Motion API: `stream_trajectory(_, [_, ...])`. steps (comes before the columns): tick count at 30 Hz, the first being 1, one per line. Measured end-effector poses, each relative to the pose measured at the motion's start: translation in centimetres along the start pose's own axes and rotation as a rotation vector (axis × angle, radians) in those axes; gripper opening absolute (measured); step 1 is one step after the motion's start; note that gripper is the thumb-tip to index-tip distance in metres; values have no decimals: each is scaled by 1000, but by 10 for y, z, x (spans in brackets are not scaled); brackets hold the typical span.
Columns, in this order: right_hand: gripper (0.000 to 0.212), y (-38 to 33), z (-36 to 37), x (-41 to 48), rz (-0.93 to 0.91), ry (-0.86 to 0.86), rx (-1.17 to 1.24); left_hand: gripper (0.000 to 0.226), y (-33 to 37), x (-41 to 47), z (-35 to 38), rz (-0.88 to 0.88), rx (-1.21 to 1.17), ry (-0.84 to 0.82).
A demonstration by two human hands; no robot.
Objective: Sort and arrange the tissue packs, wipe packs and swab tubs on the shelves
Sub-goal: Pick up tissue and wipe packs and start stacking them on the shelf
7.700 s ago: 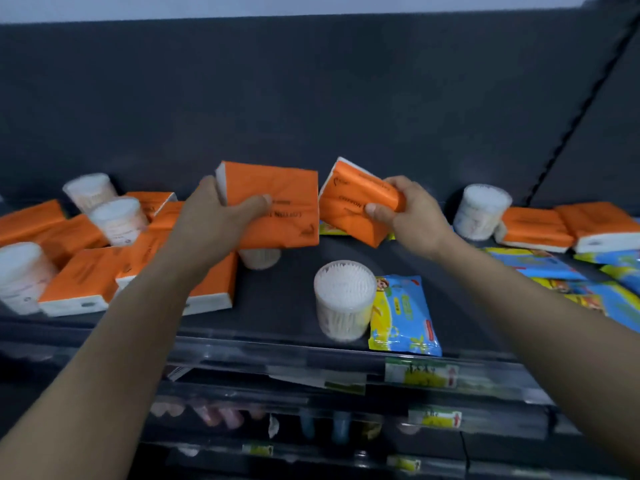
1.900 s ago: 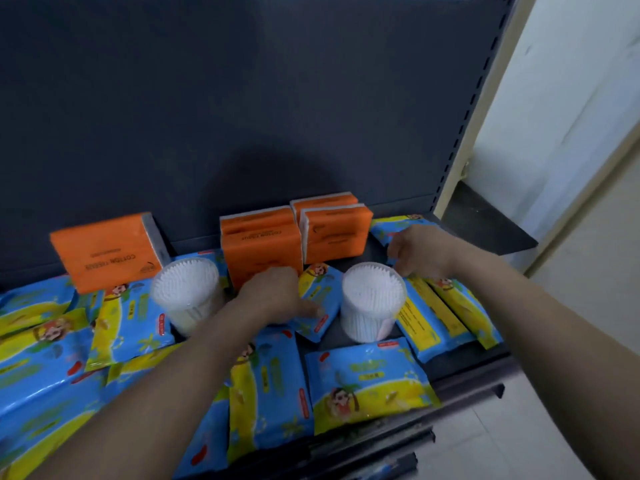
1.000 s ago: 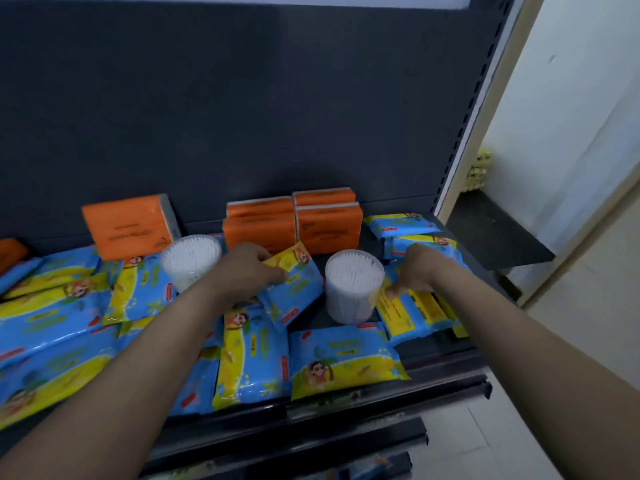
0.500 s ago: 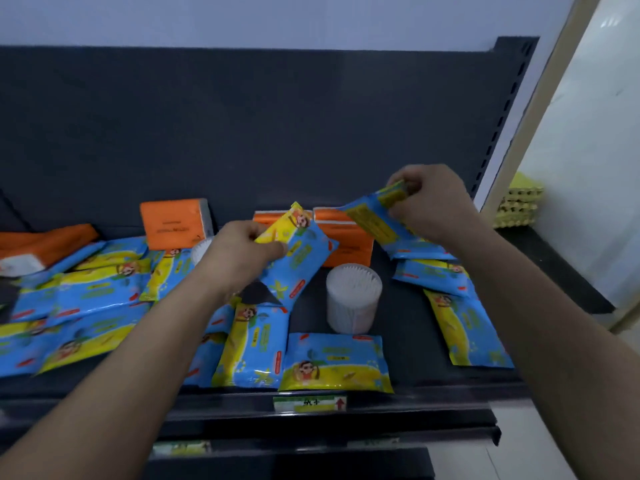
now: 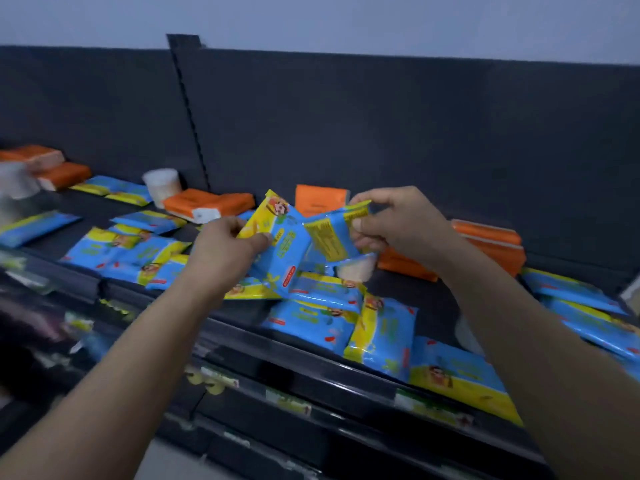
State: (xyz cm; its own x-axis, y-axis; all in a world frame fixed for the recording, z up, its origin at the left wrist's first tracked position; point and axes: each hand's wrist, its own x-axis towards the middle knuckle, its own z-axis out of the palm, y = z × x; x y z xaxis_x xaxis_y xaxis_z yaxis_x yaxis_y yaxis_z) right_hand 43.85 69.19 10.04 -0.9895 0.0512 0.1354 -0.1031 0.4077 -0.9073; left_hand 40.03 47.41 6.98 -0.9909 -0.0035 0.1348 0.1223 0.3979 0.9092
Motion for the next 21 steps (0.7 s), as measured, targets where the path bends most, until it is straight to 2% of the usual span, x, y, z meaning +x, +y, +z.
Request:
stream_trajectory(3, [27,-15,46,22,16,-75,-46,18,-20,14,-45,-25,-23,72])
stream_trajectory(6, [14,-35,95,39,45,-135,18,14,-40,29,-92,-32,-46,132])
stream_trajectory(9, [20,-49,140,60,-52,7,-44,14,-58,44,-132,-33,-66,141])
stream_trajectory(13, [16,-70,191,85,-166,181,-66,25,-79,63,-181,-47,-86,161])
stream_trajectory(14, [18,-75,203,90,-175,200,-45,26,-84,67,-193,-58,-87,174])
stream_trajectory(18, [51,-93,255,113,-122,222,58,27,-110,80,-239,-99,-131,224])
stream_trajectory(21, [44,-108,294,133,-75,209,106,31,-131,88,-271,-143,-154,261])
